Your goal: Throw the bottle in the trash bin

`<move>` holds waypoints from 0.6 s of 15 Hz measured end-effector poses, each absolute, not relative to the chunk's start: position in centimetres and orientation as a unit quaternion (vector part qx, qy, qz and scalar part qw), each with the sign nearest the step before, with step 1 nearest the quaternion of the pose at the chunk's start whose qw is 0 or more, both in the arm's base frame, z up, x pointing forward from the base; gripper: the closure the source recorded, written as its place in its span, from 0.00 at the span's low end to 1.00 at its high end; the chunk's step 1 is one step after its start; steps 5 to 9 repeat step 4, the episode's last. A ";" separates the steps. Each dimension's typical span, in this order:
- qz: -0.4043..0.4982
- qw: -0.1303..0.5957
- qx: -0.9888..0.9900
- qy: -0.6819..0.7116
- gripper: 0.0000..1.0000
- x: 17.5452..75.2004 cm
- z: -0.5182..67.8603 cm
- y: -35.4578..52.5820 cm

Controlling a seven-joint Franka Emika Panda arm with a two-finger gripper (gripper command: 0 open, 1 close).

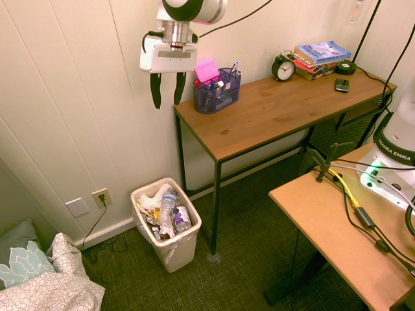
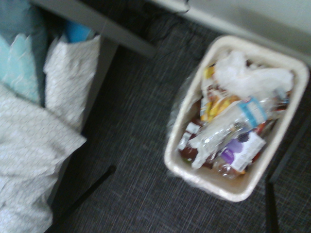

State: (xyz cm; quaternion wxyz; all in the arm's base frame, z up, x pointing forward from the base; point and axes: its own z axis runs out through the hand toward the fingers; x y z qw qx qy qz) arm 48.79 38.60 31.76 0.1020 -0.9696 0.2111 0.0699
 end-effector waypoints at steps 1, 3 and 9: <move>0.049 0.091 -0.968 0.229 0.00 48.4 32.8 36.7; 0.010 0.067 -0.962 0.265 0.00 47.0 34.5 33.1; -0.009 0.054 -0.957 0.286 0.00 46.1 35.1 31.3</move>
